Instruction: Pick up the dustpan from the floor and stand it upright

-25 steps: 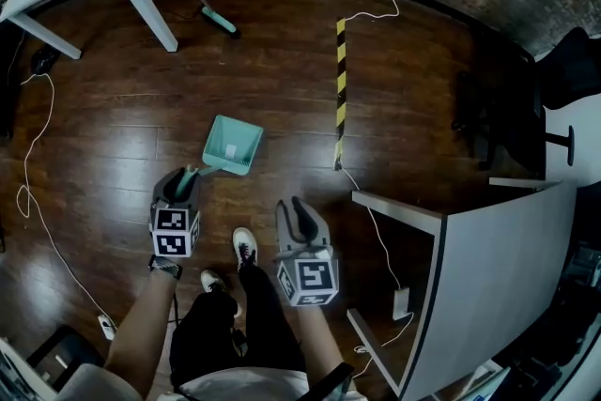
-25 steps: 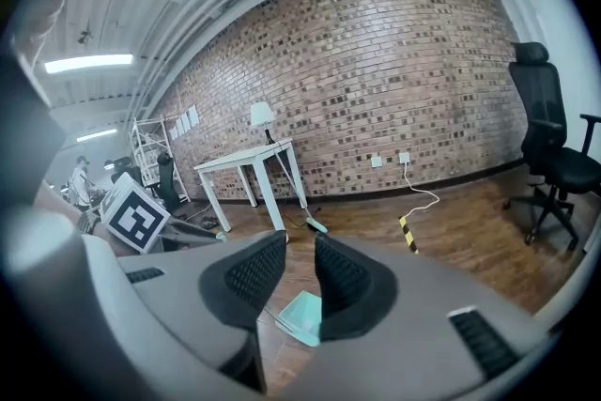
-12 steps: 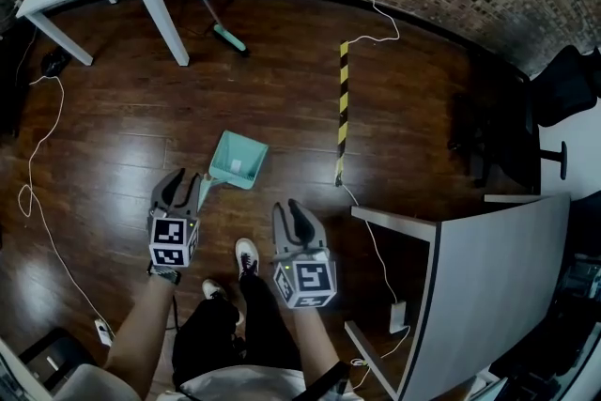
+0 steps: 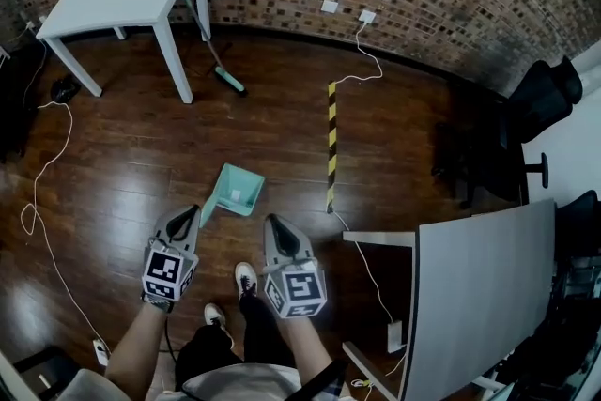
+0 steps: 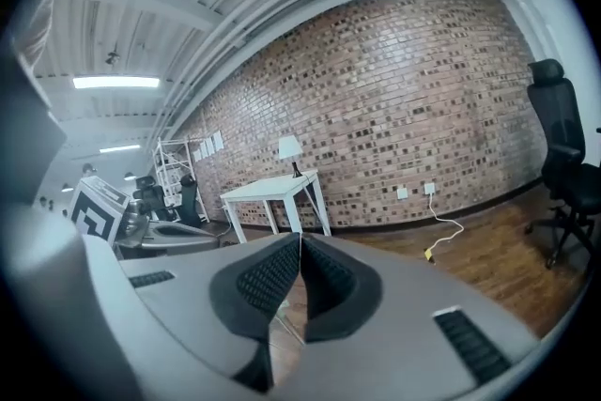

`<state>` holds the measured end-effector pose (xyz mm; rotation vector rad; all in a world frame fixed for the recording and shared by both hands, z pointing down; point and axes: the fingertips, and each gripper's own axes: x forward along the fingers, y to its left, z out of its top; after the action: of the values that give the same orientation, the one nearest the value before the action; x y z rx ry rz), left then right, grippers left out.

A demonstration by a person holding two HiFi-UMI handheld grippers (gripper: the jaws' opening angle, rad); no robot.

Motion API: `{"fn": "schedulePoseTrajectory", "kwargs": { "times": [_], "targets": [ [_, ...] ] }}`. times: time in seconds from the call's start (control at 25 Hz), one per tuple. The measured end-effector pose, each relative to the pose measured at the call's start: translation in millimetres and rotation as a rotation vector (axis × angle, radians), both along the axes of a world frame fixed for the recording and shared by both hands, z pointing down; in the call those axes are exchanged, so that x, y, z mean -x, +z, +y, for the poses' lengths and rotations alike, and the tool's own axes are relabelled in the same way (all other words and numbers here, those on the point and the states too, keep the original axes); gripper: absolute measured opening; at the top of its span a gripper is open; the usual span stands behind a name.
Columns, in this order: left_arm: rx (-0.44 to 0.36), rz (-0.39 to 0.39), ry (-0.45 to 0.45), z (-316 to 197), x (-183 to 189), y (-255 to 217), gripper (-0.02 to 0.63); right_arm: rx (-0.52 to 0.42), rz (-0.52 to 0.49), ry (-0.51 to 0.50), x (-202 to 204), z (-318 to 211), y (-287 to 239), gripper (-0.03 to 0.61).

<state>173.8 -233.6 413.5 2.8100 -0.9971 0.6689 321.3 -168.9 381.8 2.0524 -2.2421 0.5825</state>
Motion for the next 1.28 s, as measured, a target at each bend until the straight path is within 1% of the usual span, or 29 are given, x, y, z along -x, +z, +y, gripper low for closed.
{"fn": "schedulePoseTrajectory", "kwargs": {
  "times": [0.16,0.24,0.36,0.44,0.56,0.68,0.8,0.92,1.04,1.12,1.2,1.28],
  "targets": [
    [-0.012,0.089,0.039,33.5,4.8,-52.4,-0.009,-0.063,0.04,-0.042,17.2,12.4,-44.4,-0.02],
    [-0.027,0.099,0.086,57.5,7.2,-74.0,-0.011,-0.09,0.065,-0.051,29.0,25.4,-65.9,-0.02],
    [-0.051,0.111,0.134,89.2,16.8,-101.7,-0.011,-0.126,0.085,-0.036,50.7,51.1,-95.3,-0.02],
    [-0.079,0.143,0.151,105.6,30.8,-111.5,-0.014,-0.152,0.103,-0.016,65.2,71.3,-110.4,-0.02],
    [-0.093,0.174,0.172,138.1,55.5,-125.9,-0.014,-0.176,0.118,0.023,83.5,103.2,-131.7,-0.02],
    [-0.095,0.179,0.135,156.8,83.7,-140.1,-0.015,-0.212,0.137,0.034,99.4,130.2,-151.9,-0.019],
    [-0.097,0.181,0.093,168.9,111.7,-152.3,-0.014,-0.222,0.172,0.026,114.7,156.2,-163.0,-0.015],
    [-0.108,0.17,0.082,181.7,133.2,-163.4,-0.015,-0.22,0.159,0.024,121.6,180.7,-170.9,-0.015],
    [-0.139,0.151,0.08,183.6,142.9,-177.9,-0.015,-0.227,0.169,0.033,120.5,192.2,-182.9,-0.017],
    [-0.163,0.115,0.079,180.7,141.9,-183.4,-0.012,-0.248,0.178,0.05,115.9,194.4,-191.6,-0.015],
    [-0.168,0.089,0.061,177.9,139.0,-185.1,-0.011,-0.24,0.194,0.05,112.3,194.9,-193.8,-0.018],
    [-0.16,0.11,0.021,174.2,138.6,-191.1,-0.012,-0.209,0.212,0.017,113.3,192.1,-194.2,-0.018]
  ]
}}
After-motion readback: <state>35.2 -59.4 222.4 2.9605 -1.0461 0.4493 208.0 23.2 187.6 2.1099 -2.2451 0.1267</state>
